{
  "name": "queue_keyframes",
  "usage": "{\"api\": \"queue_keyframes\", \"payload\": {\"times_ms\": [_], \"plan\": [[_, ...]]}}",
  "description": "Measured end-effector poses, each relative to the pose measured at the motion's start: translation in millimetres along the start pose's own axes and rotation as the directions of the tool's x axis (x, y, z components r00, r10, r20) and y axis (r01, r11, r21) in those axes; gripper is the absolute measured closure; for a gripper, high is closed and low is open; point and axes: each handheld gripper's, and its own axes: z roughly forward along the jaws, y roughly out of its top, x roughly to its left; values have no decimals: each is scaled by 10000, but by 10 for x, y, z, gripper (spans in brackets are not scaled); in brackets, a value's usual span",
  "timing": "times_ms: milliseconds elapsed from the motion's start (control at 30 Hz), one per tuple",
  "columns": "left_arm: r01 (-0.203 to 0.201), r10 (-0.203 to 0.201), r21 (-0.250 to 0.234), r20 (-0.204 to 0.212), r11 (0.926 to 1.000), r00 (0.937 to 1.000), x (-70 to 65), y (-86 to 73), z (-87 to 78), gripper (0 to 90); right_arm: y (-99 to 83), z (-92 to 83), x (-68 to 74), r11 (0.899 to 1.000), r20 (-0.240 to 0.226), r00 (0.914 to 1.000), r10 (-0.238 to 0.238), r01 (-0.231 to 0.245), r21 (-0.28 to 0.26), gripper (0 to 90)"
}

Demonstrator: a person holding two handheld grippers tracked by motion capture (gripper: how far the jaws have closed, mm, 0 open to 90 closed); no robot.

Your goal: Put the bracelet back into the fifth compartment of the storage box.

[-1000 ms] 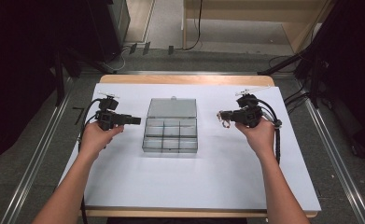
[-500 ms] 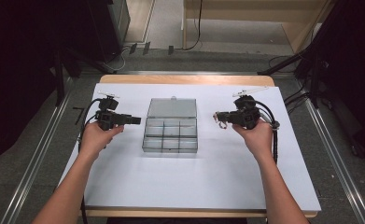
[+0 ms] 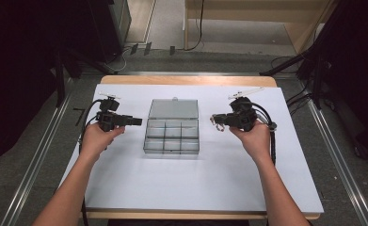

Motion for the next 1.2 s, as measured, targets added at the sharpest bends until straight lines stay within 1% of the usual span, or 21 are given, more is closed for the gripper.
{"api": "queue_keyframes", "payload": {"times_ms": [333, 400, 633, 833, 1200], "plan": [[-87, 87, 47, -23, 10000, 10000, -6, 0, 7, 388, 31, 37, 106, 9998, -171, 9996, -212, 213, 20, 856], [-93, 93, 22, -20, 10000, 10000, -11, 0, 11, 387, 33, 47, 121, 9998, -185, 9997, -152, 154, 99, 856], [-58, 58, -10, -18, 10000, 10000, -5, 0, 0, 387, 47, 71, 182, 9994, -284, 9991, -328, 330, 45, 857], [-52, 52, -12, -17, 10000, 10000, -3, 0, 2, 387, 59, 78, 220, 9993, -324, 9988, -368, 368, 4, 857], [-29, 29, -32, -6, 10000, 10000, -3, 0, 1, 387, 132, -68, 284, 9978, -315, 9982, -504, 490, -439, 857]]}}
